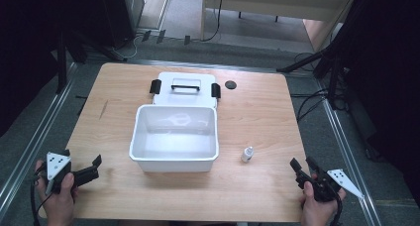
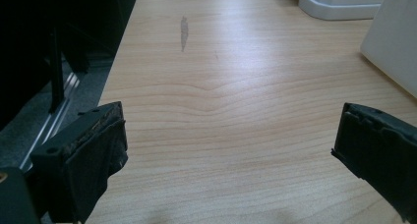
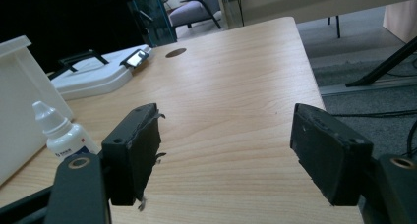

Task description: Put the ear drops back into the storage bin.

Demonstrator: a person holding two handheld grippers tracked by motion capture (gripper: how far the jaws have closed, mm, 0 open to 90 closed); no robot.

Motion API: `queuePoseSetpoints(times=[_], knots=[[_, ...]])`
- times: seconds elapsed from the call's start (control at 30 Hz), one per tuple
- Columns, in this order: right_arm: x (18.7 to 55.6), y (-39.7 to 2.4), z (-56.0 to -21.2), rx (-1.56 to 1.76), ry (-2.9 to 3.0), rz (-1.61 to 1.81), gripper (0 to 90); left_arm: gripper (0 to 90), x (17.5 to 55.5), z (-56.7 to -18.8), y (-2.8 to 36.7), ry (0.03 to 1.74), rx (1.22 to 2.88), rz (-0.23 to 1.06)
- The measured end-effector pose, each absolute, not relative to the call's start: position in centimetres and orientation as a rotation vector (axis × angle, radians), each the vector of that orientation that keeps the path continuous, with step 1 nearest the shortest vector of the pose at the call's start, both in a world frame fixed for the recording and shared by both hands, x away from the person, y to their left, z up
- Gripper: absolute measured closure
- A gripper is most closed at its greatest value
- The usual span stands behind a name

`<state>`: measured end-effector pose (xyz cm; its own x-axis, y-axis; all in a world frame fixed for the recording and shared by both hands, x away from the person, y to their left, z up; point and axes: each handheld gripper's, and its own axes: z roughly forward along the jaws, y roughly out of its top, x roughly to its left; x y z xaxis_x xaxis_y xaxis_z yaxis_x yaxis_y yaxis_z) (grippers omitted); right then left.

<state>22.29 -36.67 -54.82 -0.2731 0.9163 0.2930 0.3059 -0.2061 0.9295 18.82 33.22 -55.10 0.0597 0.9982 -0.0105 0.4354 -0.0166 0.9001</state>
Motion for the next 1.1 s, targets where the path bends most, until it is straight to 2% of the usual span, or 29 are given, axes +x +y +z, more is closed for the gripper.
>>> queuePoseSetpoints(times=[0.57,0.83,1.1], knots=[[23.2,-34.5,-53.3,1.436,1.824,1.281,22.4,0.2,19.0,-55.1,33.3,1.501,1.561,0.9],[25.1,-33.2,-49.9,1.423,2.079,1.059,20.1,0.2,19.2,-55.1,33.3,1.5,1.567,0.903],[27.7,-29.5,-47.0,1.306,2.433,0.652,19.6,0.2,19.4,-55.1,33.3,1.501,1.566,0.902]])
